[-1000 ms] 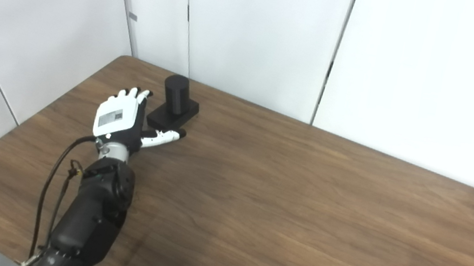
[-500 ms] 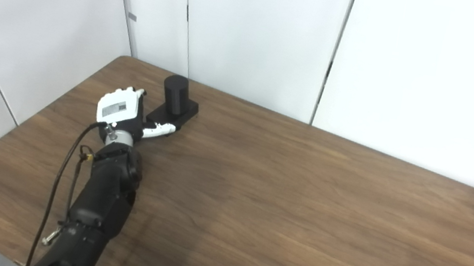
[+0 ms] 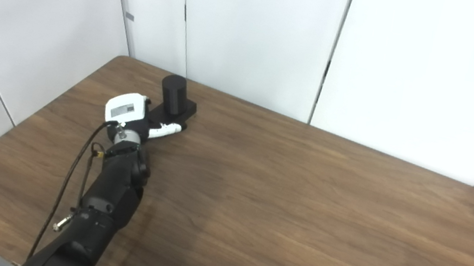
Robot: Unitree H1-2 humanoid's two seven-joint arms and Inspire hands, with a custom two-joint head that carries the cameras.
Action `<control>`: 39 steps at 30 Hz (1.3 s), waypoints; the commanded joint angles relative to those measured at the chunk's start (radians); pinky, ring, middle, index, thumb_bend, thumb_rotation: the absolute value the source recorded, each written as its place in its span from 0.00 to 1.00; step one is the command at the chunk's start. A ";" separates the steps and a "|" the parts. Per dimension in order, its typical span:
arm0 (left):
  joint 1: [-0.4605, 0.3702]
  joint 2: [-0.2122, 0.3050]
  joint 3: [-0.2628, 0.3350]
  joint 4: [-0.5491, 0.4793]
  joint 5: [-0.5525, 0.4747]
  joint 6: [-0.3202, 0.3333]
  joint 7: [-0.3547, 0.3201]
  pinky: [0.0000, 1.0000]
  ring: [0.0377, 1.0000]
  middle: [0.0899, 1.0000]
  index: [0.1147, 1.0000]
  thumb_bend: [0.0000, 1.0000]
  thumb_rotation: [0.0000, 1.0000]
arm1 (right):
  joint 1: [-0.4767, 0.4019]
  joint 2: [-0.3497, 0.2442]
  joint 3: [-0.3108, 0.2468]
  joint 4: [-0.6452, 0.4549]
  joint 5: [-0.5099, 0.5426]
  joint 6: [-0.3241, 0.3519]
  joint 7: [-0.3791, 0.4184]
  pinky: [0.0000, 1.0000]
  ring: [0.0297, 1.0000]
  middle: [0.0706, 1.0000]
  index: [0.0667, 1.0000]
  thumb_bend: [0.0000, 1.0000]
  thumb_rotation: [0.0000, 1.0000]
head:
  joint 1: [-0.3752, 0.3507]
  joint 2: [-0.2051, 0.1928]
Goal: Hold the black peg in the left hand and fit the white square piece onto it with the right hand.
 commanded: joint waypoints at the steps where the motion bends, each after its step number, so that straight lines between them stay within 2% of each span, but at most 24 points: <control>1: -0.059 0.035 -0.006 -0.005 -0.002 0.002 0.043 0.93 0.94 0.90 0.83 0.96 0.86 | 0.007 0.016 0.012 -0.009 0.001 0.016 0.004 0.92 0.95 0.91 0.77 0.57 1.00 | -0.001 0.000; 4: -0.064 0.036 -0.013 0.009 -0.013 0.002 0.065 0.91 0.93 0.89 0.82 0.95 0.84 | 0.007 0.016 0.014 -0.009 -0.003 0.016 0.002 0.91 0.94 0.91 0.77 0.57 1.00 | -0.003 -0.001; 10: -0.065 0.045 -0.031 0.026 -0.063 0.000 0.147 0.86 0.89 0.84 0.74 0.87 0.72 | 0.006 0.018 0.018 -0.017 -0.011 0.026 -0.003 0.89 0.93 0.90 0.77 0.56 1.00 | -0.005 -0.002; 12: -0.067 0.051 -0.037 0.040 -0.081 -0.001 0.190 0.83 0.87 0.80 0.68 0.85 0.62 | 0.004 0.019 0.020 -0.016 -0.016 0.028 -0.007 0.89 0.93 0.90 0.76 0.57 1.00 | -0.008 0.000; 17: -0.067 0.072 -0.059 0.064 -0.112 -0.006 0.246 0.81 0.84 0.78 0.63 0.78 0.51 | 0.002 0.020 0.025 -0.011 -0.026 0.021 -0.012 0.89 0.94 0.90 0.76 0.56 1.00 | -0.020 -0.001; 18: -0.065 0.076 -0.063 0.068 -0.124 -0.010 0.262 0.78 0.82 0.76 0.59 0.77 0.44 | 0.001 0.019 0.026 -0.010 -0.029 0.018 -0.013 0.87 0.93 0.90 0.76 0.55 1.00 | -0.022 -0.002; 22: -0.057 0.089 -0.076 0.082 -0.171 -0.035 0.327 0.70 0.76 0.71 0.51 0.76 0.29 | 0.001 0.022 0.028 -0.010 -0.030 0.023 -0.021 0.87 0.93 0.90 0.76 0.54 1.00 | -0.025 -0.002; 23: -0.056 0.093 -0.080 0.086 -0.181 -0.041 0.343 0.68 0.74 0.69 0.47 0.64 0.18 | 0.001 0.022 0.027 -0.010 -0.027 0.023 -0.022 0.88 0.93 0.90 0.76 0.54 1.00 | -0.025 -0.002; 24: -0.054 0.096 -0.084 0.091 -0.190 -0.049 0.358 0.68 0.74 0.69 0.47 0.64 0.18 | 0.001 0.022 0.028 -0.010 -0.028 0.022 -0.022 0.88 0.93 0.90 0.76 0.54 1.00 | -0.025 -0.002; 25: -0.053 0.100 -0.091 0.092 -0.197 -0.051 0.365 0.67 0.73 0.68 0.44 0.57 0.12 | 0.001 0.022 0.028 -0.009 -0.027 0.021 -0.023 0.88 0.93 0.90 0.76 0.54 1.00 | -0.025 -0.002; 30: -0.044 0.117 -0.114 0.103 -0.236 -0.089 0.404 0.66 0.71 0.66 0.42 0.52 0.07 | -0.001 0.020 0.029 -0.009 -0.016 0.024 -0.021 0.88 0.94 0.90 0.77 0.53 1.00 | -0.027 -0.002; 33: -0.037 0.124 -0.123 0.110 -0.258 -0.120 0.430 0.61 0.68 0.63 0.42 0.52 0.06 | -0.003 0.020 0.029 -0.006 -0.015 0.021 -0.021 0.87 0.93 0.89 0.77 0.53 1.00 | -0.026 -0.001; 39: -0.012 0.130 -0.128 0.063 -0.304 -0.141 0.421 0.59 0.68 0.63 0.42 0.51 0.06 | -0.006 0.023 0.030 -0.004 -0.016 0.021 -0.025 0.87 0.93 0.89 0.76 0.54 1.00 | -0.035 -0.002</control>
